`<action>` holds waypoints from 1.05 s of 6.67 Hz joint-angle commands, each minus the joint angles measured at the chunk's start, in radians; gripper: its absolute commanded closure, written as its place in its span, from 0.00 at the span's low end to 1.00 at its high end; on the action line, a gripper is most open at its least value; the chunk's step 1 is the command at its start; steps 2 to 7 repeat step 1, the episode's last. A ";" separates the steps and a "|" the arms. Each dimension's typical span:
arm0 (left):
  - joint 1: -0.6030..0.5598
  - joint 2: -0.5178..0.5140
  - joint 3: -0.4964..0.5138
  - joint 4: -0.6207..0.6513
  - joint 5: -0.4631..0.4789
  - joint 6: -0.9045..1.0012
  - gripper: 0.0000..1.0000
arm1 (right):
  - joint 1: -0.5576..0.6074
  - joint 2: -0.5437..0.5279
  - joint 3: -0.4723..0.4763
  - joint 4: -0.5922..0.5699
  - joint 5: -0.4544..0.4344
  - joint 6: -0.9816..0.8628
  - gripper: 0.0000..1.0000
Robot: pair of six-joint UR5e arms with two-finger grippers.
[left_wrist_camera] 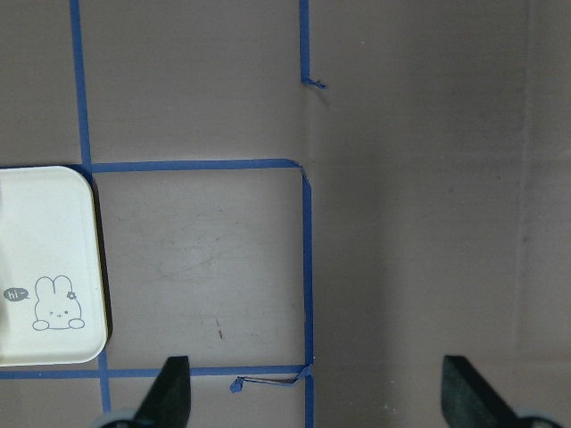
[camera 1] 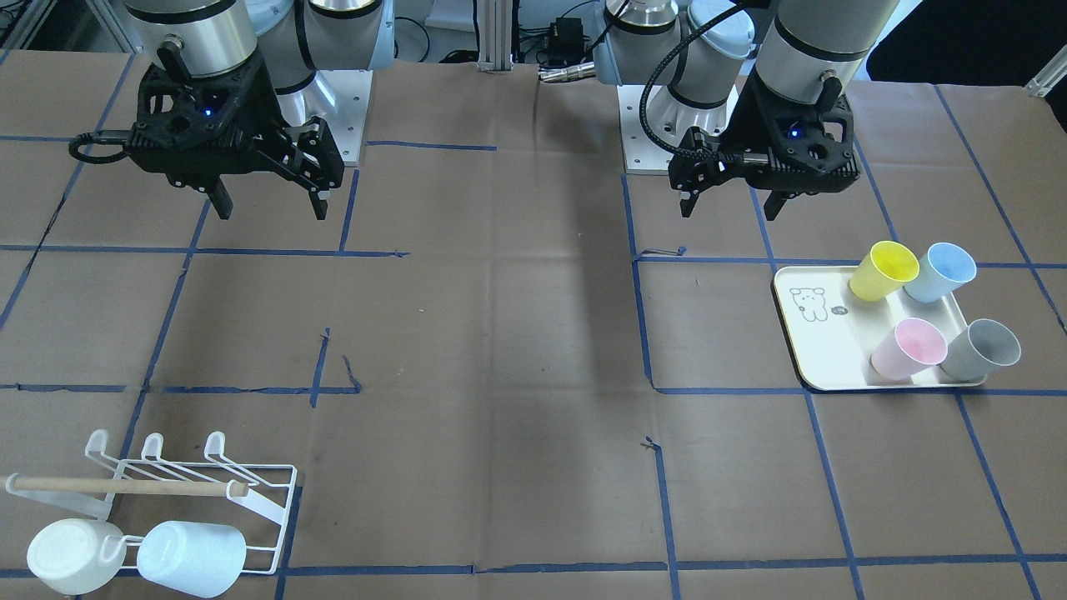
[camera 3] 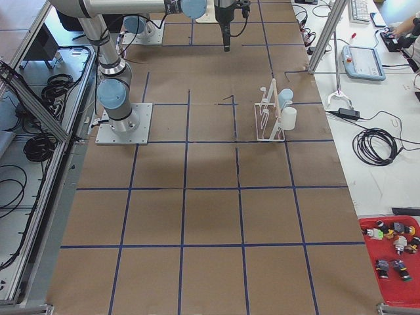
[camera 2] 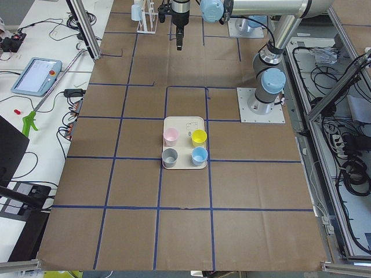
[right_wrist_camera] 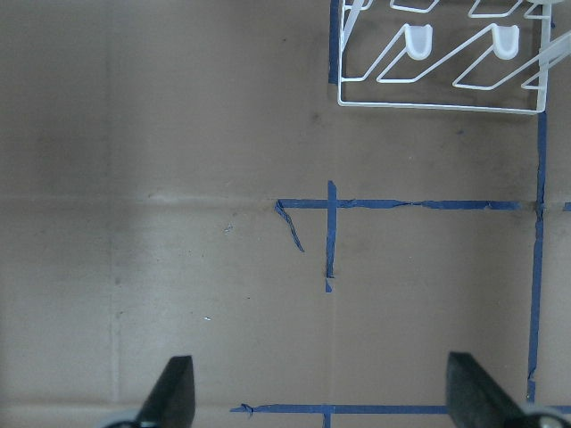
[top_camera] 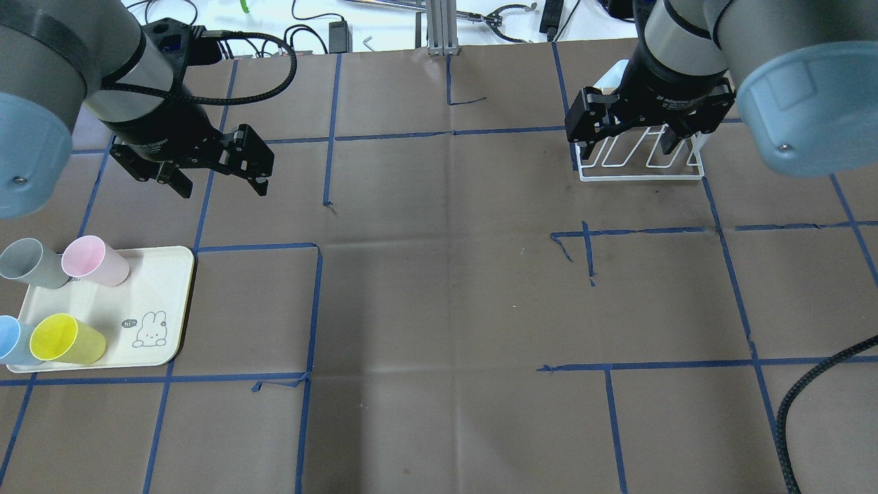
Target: Transfer IKEA cup to right arm and place on rack
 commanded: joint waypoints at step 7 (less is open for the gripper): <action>0.000 0.001 0.000 0.002 0.000 0.001 0.00 | 0.000 0.002 0.000 0.001 0.000 0.000 0.00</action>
